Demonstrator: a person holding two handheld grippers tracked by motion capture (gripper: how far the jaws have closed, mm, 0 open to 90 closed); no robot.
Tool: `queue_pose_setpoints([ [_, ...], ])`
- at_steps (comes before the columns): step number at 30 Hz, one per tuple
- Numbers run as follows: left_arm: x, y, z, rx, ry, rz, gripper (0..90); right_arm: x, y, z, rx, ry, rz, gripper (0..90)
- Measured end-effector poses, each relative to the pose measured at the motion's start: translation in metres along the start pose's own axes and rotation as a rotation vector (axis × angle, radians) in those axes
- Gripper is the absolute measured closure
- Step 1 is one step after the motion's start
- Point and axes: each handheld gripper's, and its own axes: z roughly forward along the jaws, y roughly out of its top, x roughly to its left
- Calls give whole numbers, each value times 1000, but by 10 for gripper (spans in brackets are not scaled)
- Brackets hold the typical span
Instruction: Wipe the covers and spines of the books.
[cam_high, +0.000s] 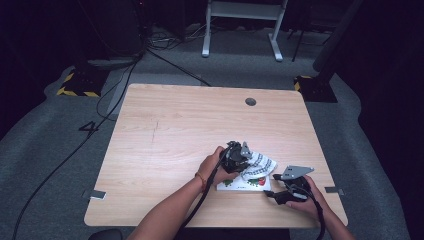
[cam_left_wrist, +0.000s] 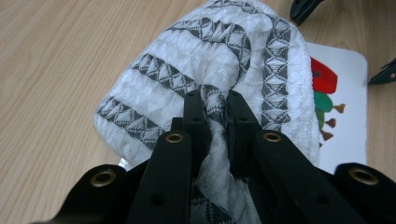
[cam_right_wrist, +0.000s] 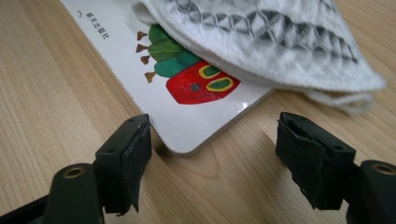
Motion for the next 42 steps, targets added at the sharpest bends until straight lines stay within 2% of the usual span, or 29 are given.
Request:
queue_pose_setpoints([
  [4, 8, -13, -13, 6, 9, -33, 817, -1, -1, -1, -4, -1, 6, 272],
  [7, 7, -23, -23, 11, 3, -32, 817, -1, -1, -1, -5, -4, 11, 270],
  [11, -3, -39, -37, 6, -34, -14, 817, 1, -1, 0, -6, 2, 8, 287],
  [17, -19, -47, -47, 11, -80, 15, 816, -1, -1, -5, 13, 28, -15, 372],
  [21, -28, -41, -41, 9, -101, 40, 816, -9, -5, -14, 10, 46, -4, 405],
  [24, -32, -34, -36, 12, -110, 58, 816, -12, -7, -17, 8, 29, 3, 405],
  [28, -41, -16, -21, 21, -120, 102, 816, -19, -9, -20, 8, -19, 28, 405],
  [32, -43, -4, -9, 17, -129, 112, 816, -27, -12, -24, -10, -69, 73, 399],
  [37, -38, 3, -2, 16, -119, 103, 814, -32, -14, -26, -20, -101, 105, 398],
  [40, -30, 4, 0, 12, -106, 78, 812, -33, -14, -27, -21, -115, 111, 397],
  [42, -24, 5, 0, 19, -75, 72, 812, -33, -15, -26, -22, -116, 111, 395],
])
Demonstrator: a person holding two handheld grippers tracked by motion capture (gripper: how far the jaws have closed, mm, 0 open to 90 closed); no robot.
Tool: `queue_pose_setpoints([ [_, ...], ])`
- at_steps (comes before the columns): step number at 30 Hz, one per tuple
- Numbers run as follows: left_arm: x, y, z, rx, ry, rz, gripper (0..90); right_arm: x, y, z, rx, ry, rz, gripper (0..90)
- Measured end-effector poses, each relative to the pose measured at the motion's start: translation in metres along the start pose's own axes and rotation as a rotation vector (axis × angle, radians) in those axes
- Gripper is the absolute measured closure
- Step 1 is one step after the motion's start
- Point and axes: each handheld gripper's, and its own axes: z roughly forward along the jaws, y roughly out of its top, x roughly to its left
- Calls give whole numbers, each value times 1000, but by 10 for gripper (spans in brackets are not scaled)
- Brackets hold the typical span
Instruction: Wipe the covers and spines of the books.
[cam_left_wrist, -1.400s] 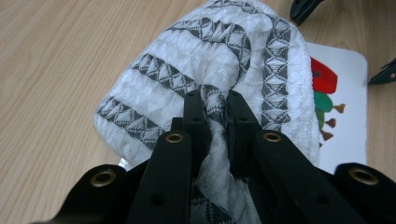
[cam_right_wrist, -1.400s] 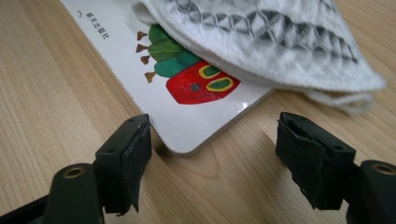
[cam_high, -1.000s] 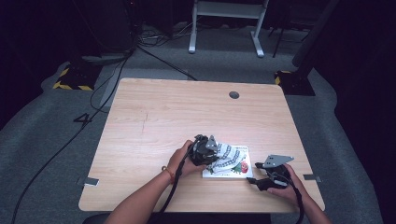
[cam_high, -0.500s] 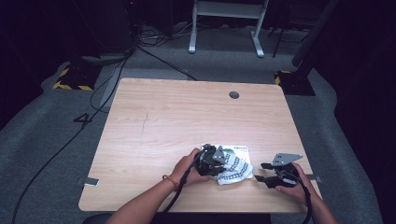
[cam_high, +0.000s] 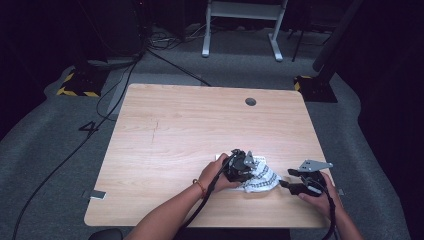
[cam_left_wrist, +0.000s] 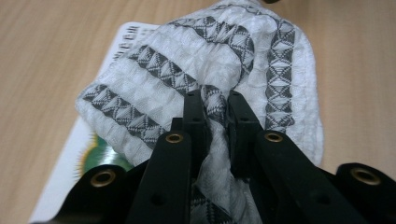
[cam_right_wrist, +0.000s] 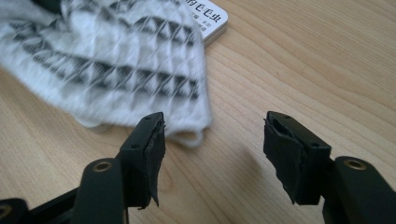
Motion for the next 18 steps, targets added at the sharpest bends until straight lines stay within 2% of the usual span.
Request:
queue_pose_setpoints([
  [2, 8, 0, 0, 3, 12, -16, 812, 0, 0, 1, 3, 0, 0, 391],
  [3, 12, 0, 0, 4, 36, -23, 812, 1, 0, 2, 6, 1, -3, 390],
  [6, 24, -1, 0, 5, 61, -56, 811, 1, 0, 3, 7, 3, -9, 386],
  [9, 32, 6, 3, 17, 73, -81, 811, 2, 0, 4, 10, 3, -10, 385],
  [10, 32, 6, 3, 17, 73, -81, 811, 2, 1, 4, 11, 1, -12, 384],
  [11, 33, 16, 9, 34, 83, -73, 811, 2, 1, 4, 12, -1, -14, 383],
  [14, 30, 28, 18, 39, 82, -44, 811, 1, 2, 4, 9, -1, -12, 381],
  [16, 27, 32, 21, 38, 84, -36, 810, 1, 2, 3, 7, -4, -14, 381],
  [18, 20, 35, 24, 37, 83, -10, 810, 1, 1, 3, 4, -2, -9, 380],
])
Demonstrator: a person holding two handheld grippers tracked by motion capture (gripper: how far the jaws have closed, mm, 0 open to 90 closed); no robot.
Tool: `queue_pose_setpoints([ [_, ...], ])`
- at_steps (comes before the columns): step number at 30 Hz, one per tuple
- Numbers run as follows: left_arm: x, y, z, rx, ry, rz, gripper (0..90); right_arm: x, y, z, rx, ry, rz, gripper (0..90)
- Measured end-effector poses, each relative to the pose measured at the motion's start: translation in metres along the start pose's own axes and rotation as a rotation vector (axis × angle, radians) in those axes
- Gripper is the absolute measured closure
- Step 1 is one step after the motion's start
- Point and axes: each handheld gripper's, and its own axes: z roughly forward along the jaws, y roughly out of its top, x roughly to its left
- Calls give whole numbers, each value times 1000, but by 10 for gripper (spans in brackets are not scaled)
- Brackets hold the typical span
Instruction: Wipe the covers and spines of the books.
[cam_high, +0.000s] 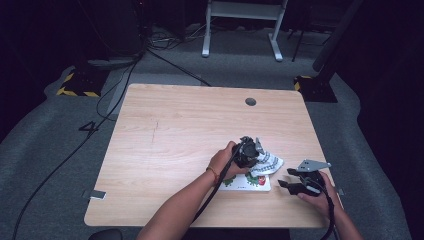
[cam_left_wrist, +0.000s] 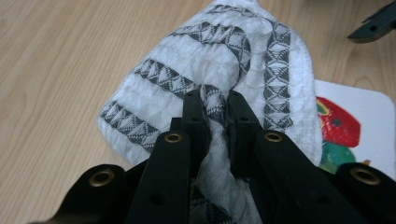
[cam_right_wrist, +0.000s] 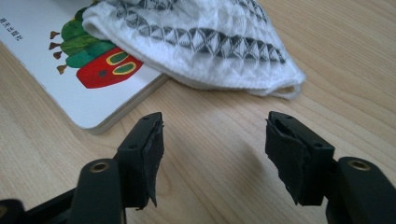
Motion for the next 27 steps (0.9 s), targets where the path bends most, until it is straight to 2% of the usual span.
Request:
queue_pose_setpoints([
  [2, -4, -3, -3, -1, -13, 13, 810, -1, -1, 0, 0, -1, 2, 379],
  [5, -8, -17, -14, -11, -31, 19, 810, -3, -2, -1, -5, -1, 9, 378],
  [10, -13, -50, -38, -30, -57, -7, 810, -2, -1, -1, -5, -5, 11, 374],
  [18, -14, -98, -73, -53, -48, -57, 810, 0, -1, 0, 1, -5, 10, 372],
  [22, -8, -106, -79, -57, -26, -79, 810, -1, -1, 0, 0, -4, 14, 372],
  [27, 6, -104, -75, -54, 14, -109, 810, 0, 0, 0, -2, 0, 9, 370],
])
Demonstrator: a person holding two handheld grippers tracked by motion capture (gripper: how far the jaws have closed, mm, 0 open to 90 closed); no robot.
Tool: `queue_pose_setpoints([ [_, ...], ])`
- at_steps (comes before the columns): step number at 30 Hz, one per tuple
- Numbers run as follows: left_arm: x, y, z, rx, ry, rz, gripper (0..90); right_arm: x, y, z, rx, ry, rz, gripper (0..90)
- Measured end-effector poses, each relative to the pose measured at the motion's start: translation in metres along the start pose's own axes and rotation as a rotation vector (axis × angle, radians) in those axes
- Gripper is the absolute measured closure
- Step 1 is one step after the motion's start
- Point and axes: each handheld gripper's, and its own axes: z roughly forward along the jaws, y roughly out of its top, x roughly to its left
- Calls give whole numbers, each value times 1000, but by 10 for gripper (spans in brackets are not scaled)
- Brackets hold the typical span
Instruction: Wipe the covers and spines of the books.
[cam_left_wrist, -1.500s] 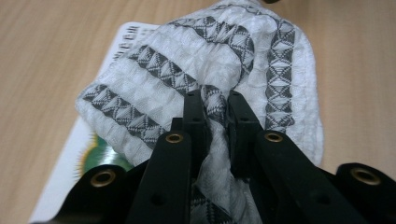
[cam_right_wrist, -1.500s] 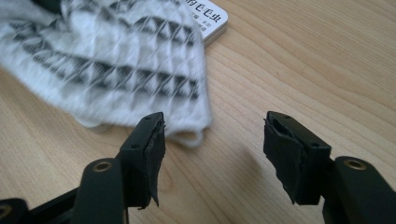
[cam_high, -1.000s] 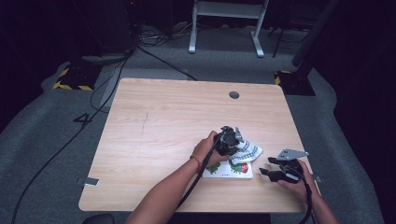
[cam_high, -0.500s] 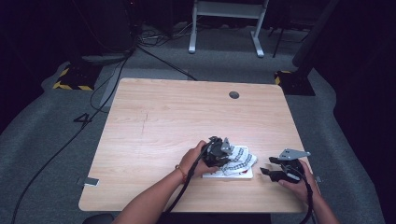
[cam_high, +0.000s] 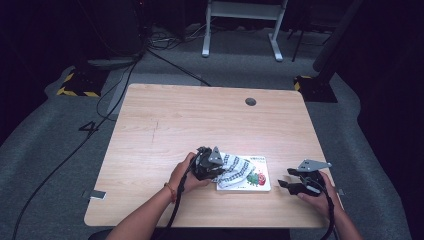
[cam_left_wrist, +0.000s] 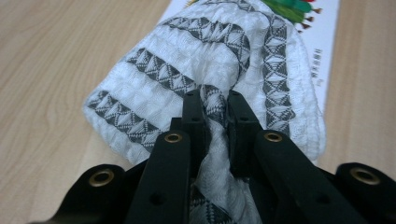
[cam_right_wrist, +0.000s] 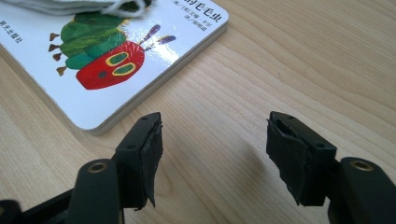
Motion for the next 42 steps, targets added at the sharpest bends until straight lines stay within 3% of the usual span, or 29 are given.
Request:
queue_pose_setpoints([
  [7, 21, 13, 13, -6, 57, -32, 809, 0, -1, 1, 6, 4, 3, 369],
  [8, 27, 17, 18, -10, 58, -59, 810, 0, -1, 1, 7, 3, 2, 369],
  [11, 29, 23, 23, -11, 65, -64, 809, 1, -1, 2, 8, 4, -3, 368],
  [17, 16, 42, 40, -17, 40, -30, 810, 1, -1, 3, 11, 8, -7, 365],
  [18, 12, 44, 42, -18, 36, -16, 810, 1, -1, 3, 11, 9, -5, 364],
  [19, 3, 49, 44, -11, 24, 24, 809, 1, -1, 2, 11, 8, -6, 364],
  [21, -2, 49, 43, -9, 13, 38, 809, 1, -2, 2, 6, 7, -6, 363],
  [22, -10, 45, 39, -7, -1, 65, 809, 1, -2, 1, 5, 9, -3, 363],
  [25, -14, 37, 33, -13, -22, 68, 809, 1, -2, 1, 5, 8, -5, 362],
  [28, -17, 18, 18, -22, -54, 51, 809, 0, -3, 0, 9, 6, -2, 362],
  [31, -18, 3, 3, -19, -61, 37, 809, 1, -2, 1, 5, 7, -3, 362],
  [37, -15, -20, -19, 1, -19, 25, 806, 5, 0, 3, 14, 11, -15, 362],
  [42, 7, -38, -24, -2, 20, -69, 805, 6, 0, 3, 8, 21, -13, 361],
])
